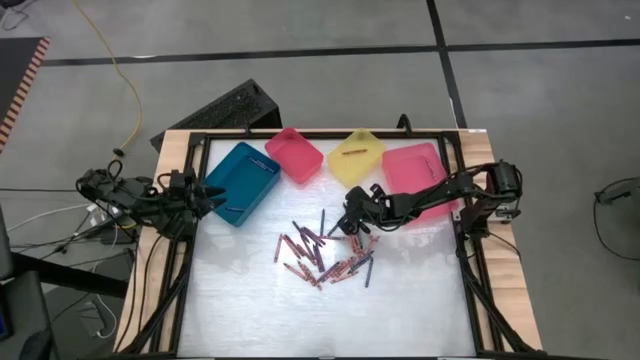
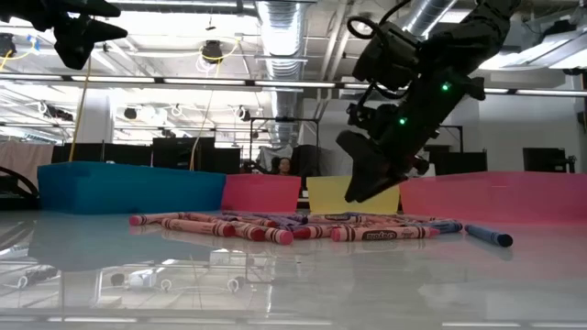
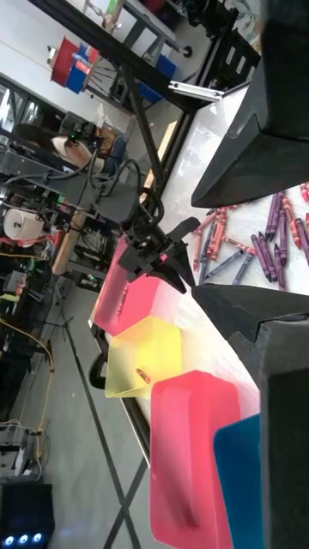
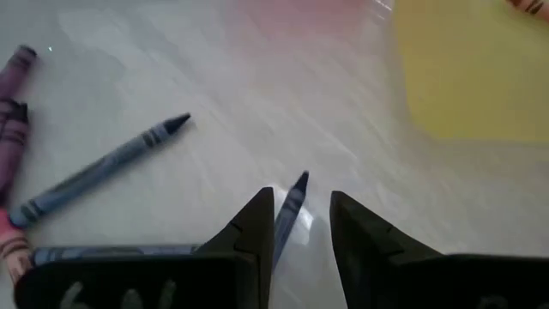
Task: Sort crayons
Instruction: Put the blue crayon into the blue bin
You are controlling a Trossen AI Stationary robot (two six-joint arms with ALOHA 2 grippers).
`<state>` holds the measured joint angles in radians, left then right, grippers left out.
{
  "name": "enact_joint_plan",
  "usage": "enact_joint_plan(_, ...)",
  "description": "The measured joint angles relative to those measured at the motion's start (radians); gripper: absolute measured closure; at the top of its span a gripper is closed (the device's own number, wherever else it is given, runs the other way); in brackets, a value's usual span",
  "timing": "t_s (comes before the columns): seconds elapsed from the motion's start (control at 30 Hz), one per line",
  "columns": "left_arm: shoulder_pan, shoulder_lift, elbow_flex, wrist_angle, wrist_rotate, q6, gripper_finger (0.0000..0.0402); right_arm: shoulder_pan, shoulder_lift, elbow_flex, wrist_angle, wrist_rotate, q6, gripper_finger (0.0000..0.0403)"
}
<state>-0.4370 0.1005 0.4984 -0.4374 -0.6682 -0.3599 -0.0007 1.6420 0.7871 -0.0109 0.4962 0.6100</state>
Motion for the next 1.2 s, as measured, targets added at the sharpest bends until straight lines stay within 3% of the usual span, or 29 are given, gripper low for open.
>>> enact_joint_plan(1.2,0.000,0.000,0.000,-0.043,-0.020,-0.002,0.0256,0.020,0.000,-0.007,0.004,0.001,0.018,0.0292)
